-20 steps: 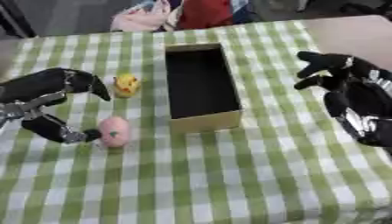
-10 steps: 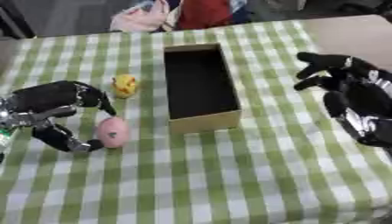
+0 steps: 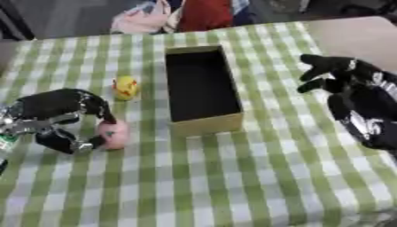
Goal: Pick up objects on the table and place them in the box.
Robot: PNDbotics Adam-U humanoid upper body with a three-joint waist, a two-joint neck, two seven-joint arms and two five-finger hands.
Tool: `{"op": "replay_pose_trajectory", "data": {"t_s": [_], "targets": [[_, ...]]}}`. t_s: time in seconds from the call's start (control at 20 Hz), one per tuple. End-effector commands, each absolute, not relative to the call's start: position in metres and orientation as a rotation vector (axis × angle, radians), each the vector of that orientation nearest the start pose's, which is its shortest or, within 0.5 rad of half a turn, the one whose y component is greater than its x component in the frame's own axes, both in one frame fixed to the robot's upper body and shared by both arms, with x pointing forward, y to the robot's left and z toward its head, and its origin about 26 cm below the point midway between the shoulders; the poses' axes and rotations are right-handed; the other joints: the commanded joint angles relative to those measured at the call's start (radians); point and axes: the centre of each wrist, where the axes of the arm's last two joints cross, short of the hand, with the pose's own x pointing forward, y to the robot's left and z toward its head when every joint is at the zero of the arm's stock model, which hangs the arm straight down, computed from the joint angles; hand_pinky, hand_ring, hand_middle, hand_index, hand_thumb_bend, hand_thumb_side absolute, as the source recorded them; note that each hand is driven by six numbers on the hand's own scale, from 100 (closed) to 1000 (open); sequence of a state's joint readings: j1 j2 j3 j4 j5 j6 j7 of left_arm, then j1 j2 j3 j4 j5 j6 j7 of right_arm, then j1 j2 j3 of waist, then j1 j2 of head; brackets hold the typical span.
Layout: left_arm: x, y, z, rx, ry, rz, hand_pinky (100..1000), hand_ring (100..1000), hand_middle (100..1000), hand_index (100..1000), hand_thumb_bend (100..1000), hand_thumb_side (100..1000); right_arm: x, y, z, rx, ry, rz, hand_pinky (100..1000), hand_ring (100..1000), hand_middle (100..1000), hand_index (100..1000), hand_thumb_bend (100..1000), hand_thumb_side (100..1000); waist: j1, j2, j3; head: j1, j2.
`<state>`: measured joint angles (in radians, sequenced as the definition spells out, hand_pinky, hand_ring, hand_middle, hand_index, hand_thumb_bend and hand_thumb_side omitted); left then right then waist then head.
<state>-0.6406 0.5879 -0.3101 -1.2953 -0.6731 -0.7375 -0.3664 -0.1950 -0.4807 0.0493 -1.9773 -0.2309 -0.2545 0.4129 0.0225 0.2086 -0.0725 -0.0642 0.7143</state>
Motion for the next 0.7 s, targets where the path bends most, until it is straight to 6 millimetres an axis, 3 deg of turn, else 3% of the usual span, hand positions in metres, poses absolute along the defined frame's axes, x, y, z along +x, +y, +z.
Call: {"op": "replay_pose_trajectory", "data": {"t_s": [0.05,0.45,0.7], "targets": [[0.414,0.294,0.162,-0.599,2.347,2.519,667,504,450,600,100,142,0.289,-0.285,0.185,0.221,-2.257,0.926,742,1000,716,875,100,391,-0.002,-0.014,-0.001,-0.002,-0.008],[0.417,0.293,0.172,-0.615,2.641,2.229,605,351,245,378,100,143,0.289,-0.284,0.185,0.221,-2.262,0.925,742,1000,716,875,100,390,-0.005,-0.015,-0.006,-0.002,-0.008],[0.418,0.298,0.182,-0.662,2.736,2.113,601,336,229,362,100,146,0.289,-0.283,0.186,0.235,-2.269,0.926,742,1000,716,875,100,383,-0.005,-0.016,-0.016,-0.003,-0.007]]}}
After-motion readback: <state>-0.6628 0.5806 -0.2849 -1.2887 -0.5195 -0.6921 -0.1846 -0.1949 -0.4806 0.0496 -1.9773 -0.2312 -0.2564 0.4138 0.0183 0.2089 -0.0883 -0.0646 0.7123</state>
